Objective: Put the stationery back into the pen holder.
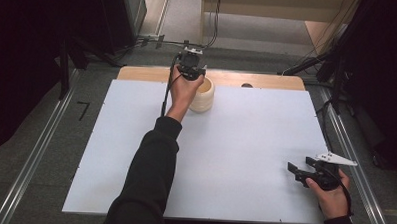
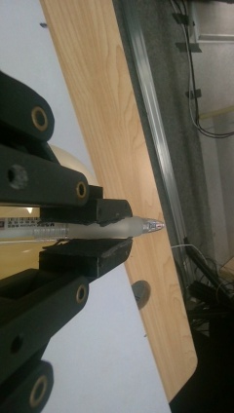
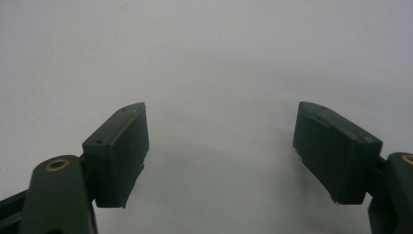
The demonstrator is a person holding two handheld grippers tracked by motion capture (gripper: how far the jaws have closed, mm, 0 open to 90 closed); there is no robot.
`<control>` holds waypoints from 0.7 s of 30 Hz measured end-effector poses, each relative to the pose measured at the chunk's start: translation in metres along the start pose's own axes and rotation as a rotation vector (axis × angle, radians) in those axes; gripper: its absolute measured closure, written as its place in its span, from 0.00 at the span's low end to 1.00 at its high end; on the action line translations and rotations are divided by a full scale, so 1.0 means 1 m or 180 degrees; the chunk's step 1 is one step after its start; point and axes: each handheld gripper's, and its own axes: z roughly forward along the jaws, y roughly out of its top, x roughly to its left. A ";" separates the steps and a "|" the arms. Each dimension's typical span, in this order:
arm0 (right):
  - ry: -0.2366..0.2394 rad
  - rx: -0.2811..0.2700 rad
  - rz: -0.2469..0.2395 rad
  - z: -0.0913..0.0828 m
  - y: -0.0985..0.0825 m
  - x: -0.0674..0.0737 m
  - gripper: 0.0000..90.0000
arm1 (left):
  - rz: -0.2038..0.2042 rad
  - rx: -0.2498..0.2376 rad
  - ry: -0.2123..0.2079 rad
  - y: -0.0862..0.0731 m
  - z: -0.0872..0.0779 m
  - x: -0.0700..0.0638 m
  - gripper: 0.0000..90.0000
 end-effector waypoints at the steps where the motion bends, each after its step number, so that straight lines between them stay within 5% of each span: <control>1: -0.0002 0.0002 0.0011 0.000 0.000 0.000 0.22 | 0.0000 0.0003 0.0007 0.001 0.002 0.000 0.91; 13: 0.0006 0.0008 0.0056 0.000 -0.001 -0.004 0.22 | -0.0199 -0.0021 0.0048 0.011 0.013 0.019 0.91; 21: 0.0017 0.0014 0.0061 0.001 0.000 -0.005 0.22 | -0.0228 -0.0039 0.0068 0.015 0.018 0.019 0.91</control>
